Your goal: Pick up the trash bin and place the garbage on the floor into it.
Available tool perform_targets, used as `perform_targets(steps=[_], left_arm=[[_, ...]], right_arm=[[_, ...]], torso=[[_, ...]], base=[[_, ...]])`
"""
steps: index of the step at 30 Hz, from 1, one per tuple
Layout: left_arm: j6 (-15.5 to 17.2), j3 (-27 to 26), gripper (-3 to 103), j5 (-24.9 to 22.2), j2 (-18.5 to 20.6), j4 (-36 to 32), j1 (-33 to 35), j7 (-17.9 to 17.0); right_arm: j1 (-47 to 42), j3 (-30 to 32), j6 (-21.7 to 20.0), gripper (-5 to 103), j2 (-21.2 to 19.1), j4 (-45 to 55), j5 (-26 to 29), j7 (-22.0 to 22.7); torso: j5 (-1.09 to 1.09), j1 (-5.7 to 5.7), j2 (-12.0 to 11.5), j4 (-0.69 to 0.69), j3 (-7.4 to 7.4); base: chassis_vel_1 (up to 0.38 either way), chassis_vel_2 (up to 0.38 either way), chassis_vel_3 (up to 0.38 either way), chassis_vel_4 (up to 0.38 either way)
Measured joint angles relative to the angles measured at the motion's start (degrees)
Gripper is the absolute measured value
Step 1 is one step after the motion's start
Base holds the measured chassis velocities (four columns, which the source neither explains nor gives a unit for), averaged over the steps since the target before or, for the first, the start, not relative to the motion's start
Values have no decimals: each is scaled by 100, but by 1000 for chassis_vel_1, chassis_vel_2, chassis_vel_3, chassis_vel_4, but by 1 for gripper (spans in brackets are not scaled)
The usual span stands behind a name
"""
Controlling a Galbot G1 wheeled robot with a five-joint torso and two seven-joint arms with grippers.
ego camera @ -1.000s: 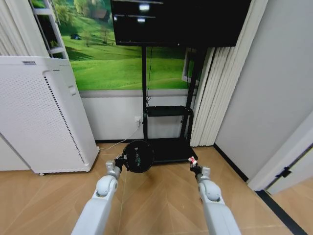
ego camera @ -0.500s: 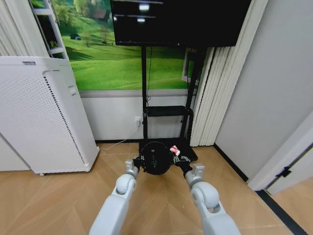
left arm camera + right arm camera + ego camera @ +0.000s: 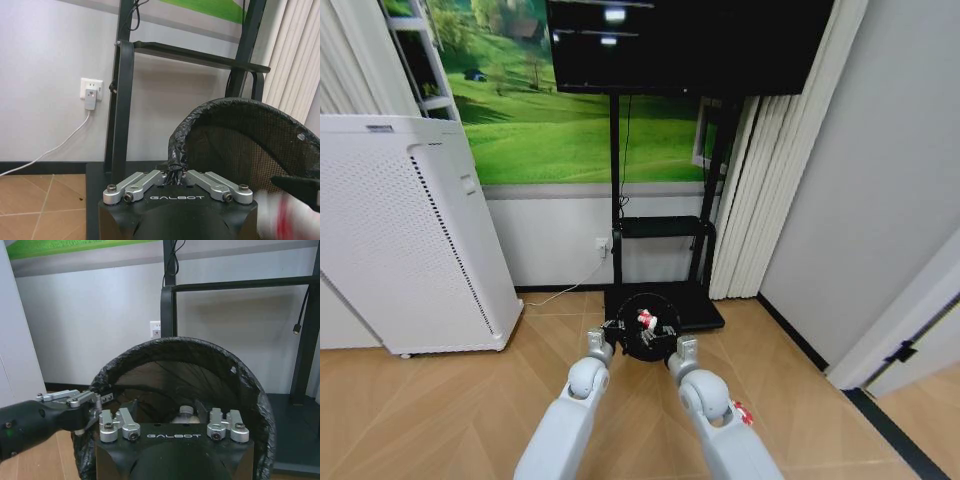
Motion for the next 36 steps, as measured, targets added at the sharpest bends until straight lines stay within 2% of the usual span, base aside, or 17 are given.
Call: perform_targets(steps=[1,2,5,7,8,12,15,18,24,36], left_arm=[[0,-25,4,-2,9,-6,4,14],[0,-25,4,-2,9,-6,4,14],[-5,-97,4,-19,43,-48,24,18],[-5,-133,4,-37,64,-72,39,19],[-5,-226,4,-78,121,-129,73,19],[-5,-455,4,-120,251,-227,154,74],[8,-824,4,-205,490,-393,292,152],[10,-1042,4,-265,631,-534,401,196],[7,-1201,4,-288,662,-619,527,245],[-10,-1150,4,-280,605,-603,470,197]], right_arm=[[10,0,4,73,5,-12,-17,18],[10,0,4,73,5,-12,-17,18],[7,54,12,89,31,53,-36,146],[-14,129,12,89,44,139,-23,195],[-64,296,11,98,41,272,-20,275],[-161,595,19,100,-6,452,-16,428],[-319,1129,30,100,-54,489,101,805],[-485,1436,-10,100,-36,361,148,953],[-676,1561,-7,100,54,83,163,1038],[-647,1506,134,100,100,-128,53,934]], torso=[[0,0,0,0,0],[0,0,0,0,0],[0,0,0,1,0],[0,0,0,0,0],[0,0,0,0,0],[-1,0,0,0,0],[0,0,0,1,0],[1,0,0,0,0],[0,0,0,1,0],[0,0,0,1,0]], base=[[0,0,0,0],[0,0,0,0],[0,0,0,0],[0,0,0,0],[0,0,0,0],[0,0,0,0],[0,0,0,0],[0,0,0,0],[0,0,0,0],[-53,-55,49,51]])
